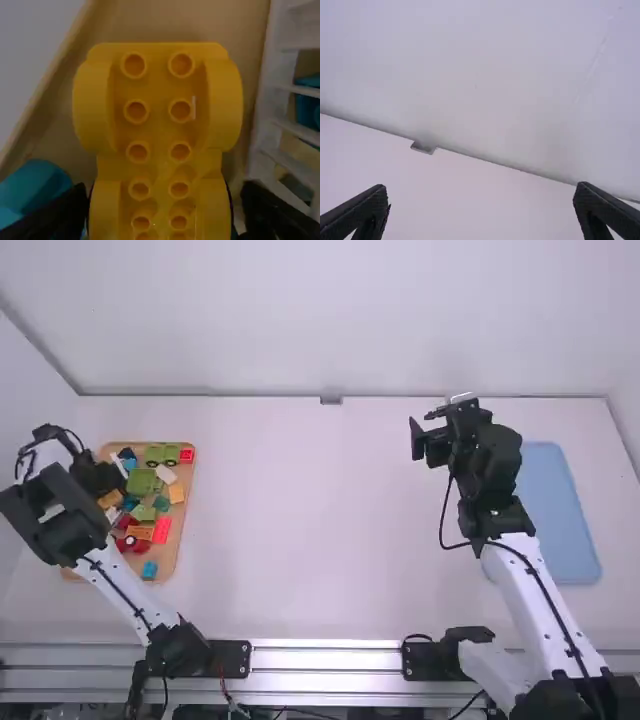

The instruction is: Assemble lego blocks to make yellow taxi

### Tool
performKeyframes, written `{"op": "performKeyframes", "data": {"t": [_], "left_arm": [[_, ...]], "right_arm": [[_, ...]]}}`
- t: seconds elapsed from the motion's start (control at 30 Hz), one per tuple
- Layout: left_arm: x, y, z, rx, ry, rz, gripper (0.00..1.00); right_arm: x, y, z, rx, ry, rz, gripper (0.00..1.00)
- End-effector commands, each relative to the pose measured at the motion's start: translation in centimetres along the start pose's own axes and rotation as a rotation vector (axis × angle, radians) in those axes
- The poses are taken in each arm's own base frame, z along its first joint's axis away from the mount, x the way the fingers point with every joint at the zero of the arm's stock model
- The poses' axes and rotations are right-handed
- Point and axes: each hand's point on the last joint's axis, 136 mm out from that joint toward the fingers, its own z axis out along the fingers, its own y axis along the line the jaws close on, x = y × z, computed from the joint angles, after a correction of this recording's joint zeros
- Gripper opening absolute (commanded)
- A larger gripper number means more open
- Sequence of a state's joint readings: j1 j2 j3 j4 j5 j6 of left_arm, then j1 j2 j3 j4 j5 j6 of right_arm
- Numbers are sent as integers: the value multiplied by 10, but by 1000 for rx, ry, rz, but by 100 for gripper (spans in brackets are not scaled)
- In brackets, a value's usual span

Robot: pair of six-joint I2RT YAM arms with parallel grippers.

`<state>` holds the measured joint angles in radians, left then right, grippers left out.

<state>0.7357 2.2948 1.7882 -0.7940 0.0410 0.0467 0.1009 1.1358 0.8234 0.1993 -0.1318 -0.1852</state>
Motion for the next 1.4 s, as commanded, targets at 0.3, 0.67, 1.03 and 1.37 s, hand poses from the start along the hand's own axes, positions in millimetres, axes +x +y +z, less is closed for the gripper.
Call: {"op": "performKeyframes", "data": {"t": [0.3, 0.67, 1.03, 1.37], "left_arm": [[1, 0, -12, -6, 29, -35, 27], [-2, -40, -132, 6, -116, 54, 13], [103, -222, -157, 189, -248, 695, 15], [264, -343, -129, 261, -118, 1548, 2]], "right_arm": [[-21, -1, -1, 1, -45, -4, 98], [-18, -1, -1, -1, -35, -4, 99], [-12, 0, -1, -5, -10, -1, 99], [-13, 0, -1, -4, -13, -1, 99]]}}
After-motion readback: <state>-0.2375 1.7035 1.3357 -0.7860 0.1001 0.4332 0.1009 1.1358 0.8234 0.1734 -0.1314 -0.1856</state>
